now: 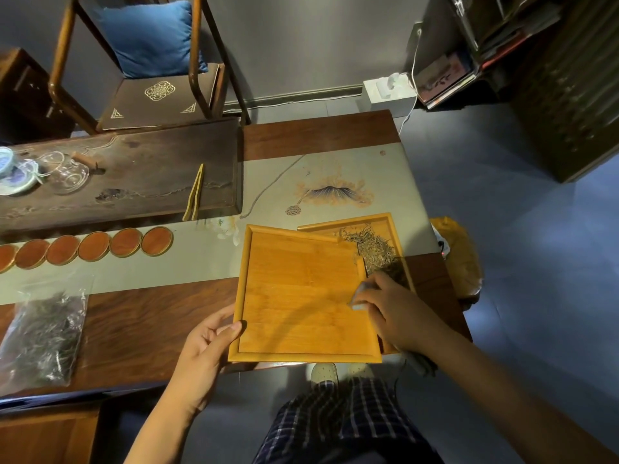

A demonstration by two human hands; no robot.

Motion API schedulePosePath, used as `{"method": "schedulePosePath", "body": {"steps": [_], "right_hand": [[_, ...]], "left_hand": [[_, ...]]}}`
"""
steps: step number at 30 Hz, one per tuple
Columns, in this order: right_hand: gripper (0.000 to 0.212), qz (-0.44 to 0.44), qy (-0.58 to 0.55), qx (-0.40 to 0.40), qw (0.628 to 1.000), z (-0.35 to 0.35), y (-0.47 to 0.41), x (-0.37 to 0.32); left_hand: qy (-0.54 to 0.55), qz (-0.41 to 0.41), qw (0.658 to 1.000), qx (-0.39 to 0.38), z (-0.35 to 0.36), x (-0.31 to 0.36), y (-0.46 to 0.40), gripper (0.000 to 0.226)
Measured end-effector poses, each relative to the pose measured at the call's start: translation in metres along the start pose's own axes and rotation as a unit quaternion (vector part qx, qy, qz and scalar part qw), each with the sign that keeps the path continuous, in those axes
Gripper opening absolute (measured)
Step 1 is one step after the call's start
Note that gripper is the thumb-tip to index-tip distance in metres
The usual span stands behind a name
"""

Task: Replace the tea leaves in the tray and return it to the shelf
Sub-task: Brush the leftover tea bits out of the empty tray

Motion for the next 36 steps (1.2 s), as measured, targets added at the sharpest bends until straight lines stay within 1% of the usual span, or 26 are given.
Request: {"method": "schedulePosePath", "body": {"steps": [3,7,10,13,15,17,19,21,24,27,29,32,36], "right_hand": [[0.025,0.034,0.061,0.018,0.997,-0.002,-0.02,0.007],[0.013,0.069,0.101,0.057,0.991,-0.008,-0.047,0.015],[0.017,0.071,0.117,0.08,0.987,-0.013,-0.061,0.022],[0.027,0.079,0.077,0.111,0.988,-0.025,-0.066,0.027],[0.029,0.085,0.0,0.127,0.988,-0.034,-0.06,0.027],[0.026,0.071,-0.08,0.099,0.989,-0.035,-0.048,0.02],[0.026,0.055,-0.148,0.051,0.986,-0.031,-0.03,0.009],[0.025,0.044,-0.175,0.015,0.983,-0.024,-0.012,-0.002],[0.026,0.03,-0.116,0.005,0.993,-0.007,0.004,-0.014],[0.028,0.063,-0.047,0.003,0.997,0.008,0.0,-0.016],[0.03,0.093,-0.038,-0.007,0.995,0.011,-0.009,-0.015],[0.033,0.106,-0.017,-0.003,0.994,0.007,-0.024,-0.013],[0.027,0.126,-0.019,-0.002,0.992,-0.001,-0.043,-0.004]], "left_hand": [[-0.018,0.001,1.0,-0.01,0.001,0.0,0.001,0.039],[-0.018,0.003,1.0,-0.016,0.001,0.0,0.004,0.039],[-0.009,0.005,1.0,-0.015,0.0,0.001,0.003,0.04],[0.015,0.002,1.0,-0.007,-0.003,0.005,0.0,0.04],[0.02,0.005,1.0,0.001,-0.006,0.008,-0.003,0.039],[0.022,0.007,1.0,0.009,-0.007,0.009,-0.005,0.038],[0.027,0.003,1.0,0.016,-0.008,0.009,-0.008,0.038],[0.026,0.006,0.999,0.025,-0.01,0.009,-0.011,0.037],[0.036,0.012,0.999,0.037,-0.011,0.01,-0.014,0.039],[0.037,0.02,0.999,0.03,-0.008,0.011,-0.015,0.041],[0.032,0.022,0.999,0.025,-0.006,0.013,-0.016,0.042],[0.017,0.033,0.999,0.016,-0.005,0.019,-0.018,0.043],[0.002,0.056,0.998,0.003,-0.001,0.027,-0.017,0.044]]}}
Point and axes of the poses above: each hand's wrist, its own y-axis away from the middle knuckle, its own z-axis out of the palm, x = y × z, the point moved 5 cm from there along -y, towards the middle knuckle, and after that the axes turned 11 degrees about y, right-handed, at the moved point
